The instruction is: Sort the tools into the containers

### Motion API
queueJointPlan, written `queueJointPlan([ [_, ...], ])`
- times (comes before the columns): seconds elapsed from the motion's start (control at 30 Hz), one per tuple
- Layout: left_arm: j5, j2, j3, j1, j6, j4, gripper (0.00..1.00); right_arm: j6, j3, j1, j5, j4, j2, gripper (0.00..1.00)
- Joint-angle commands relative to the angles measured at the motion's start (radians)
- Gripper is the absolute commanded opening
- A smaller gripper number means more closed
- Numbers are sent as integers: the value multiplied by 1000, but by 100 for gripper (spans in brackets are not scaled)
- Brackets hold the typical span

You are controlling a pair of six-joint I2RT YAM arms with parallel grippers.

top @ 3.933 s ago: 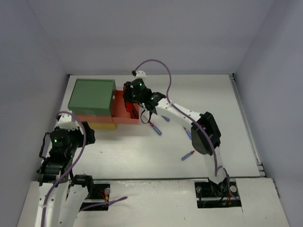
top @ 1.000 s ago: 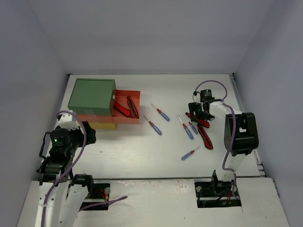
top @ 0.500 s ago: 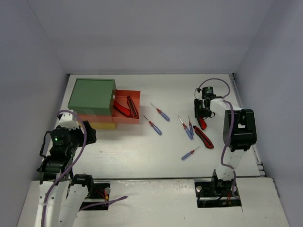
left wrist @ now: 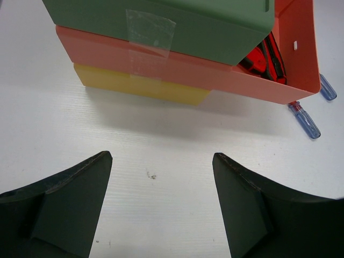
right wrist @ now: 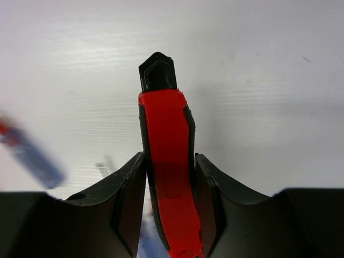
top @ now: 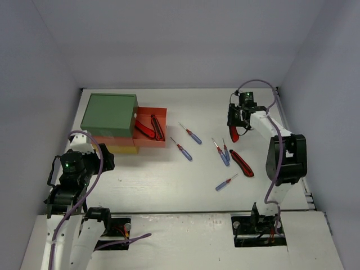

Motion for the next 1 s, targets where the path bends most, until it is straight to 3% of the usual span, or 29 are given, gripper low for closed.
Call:
queueJointPlan([
  [0.0, 2, 24, 11, 8, -10, 54, 73, 181, 150, 209, -33, 69, -161, 0],
  [0.23, -4, 15, 8, 8, -12, 52, 73, 392, 330, 483, 50, 229, -64, 0],
  [0.63, -10, -5, 5, 8, -13, 50, 73, 461, 688, 649, 113, 239, 327, 2],
  [0.7, -9, -5, 4, 8, -12, 51, 73, 470, 707, 659, 107, 240, 358, 7],
  [0.97, -9, -13, 4, 8, -13, 50, 73, 440, 704, 672, 134, 238, 352, 54],
])
